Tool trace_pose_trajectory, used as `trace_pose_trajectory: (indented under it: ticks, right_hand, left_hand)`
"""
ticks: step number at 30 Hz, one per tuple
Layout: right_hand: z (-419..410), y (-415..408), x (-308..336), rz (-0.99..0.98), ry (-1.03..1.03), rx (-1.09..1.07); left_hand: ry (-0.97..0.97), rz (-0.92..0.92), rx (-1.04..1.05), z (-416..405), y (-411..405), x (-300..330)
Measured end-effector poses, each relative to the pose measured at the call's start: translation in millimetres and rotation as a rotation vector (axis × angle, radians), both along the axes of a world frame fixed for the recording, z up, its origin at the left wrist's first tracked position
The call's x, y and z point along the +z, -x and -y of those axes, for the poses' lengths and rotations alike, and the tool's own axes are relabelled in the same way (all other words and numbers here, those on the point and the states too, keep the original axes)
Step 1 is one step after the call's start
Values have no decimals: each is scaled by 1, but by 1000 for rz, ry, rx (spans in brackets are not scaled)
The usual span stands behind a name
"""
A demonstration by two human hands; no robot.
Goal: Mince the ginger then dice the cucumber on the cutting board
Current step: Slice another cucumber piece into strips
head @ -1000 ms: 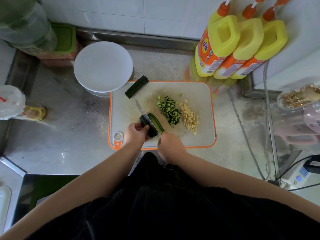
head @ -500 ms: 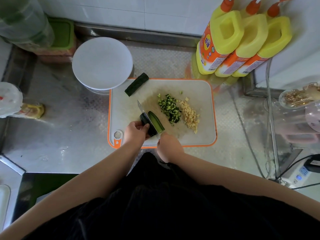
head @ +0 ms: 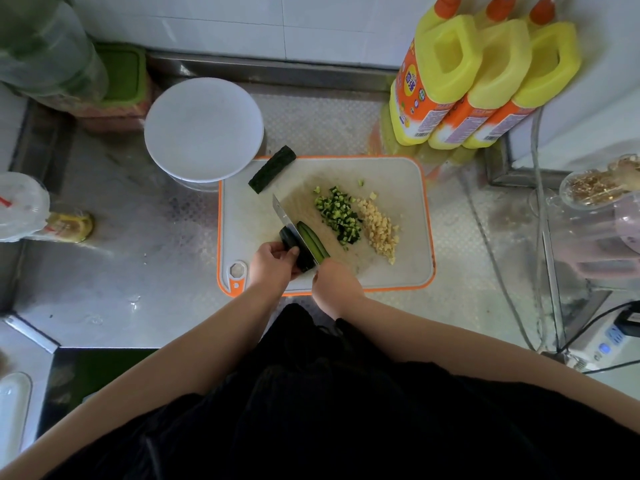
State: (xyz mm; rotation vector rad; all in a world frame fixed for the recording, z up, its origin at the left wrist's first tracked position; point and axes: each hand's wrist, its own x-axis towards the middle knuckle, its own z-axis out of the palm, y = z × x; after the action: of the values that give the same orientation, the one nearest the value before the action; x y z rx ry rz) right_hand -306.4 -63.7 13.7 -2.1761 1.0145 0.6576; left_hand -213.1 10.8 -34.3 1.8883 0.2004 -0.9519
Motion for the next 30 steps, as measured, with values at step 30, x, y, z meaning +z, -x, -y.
trace_pose_trajectory:
  ticks: [30]
  right_hand:
    - [2, 26, 26, 112, -27, -29]
  left_hand:
    - [36, 32, 12, -1, 5, 1]
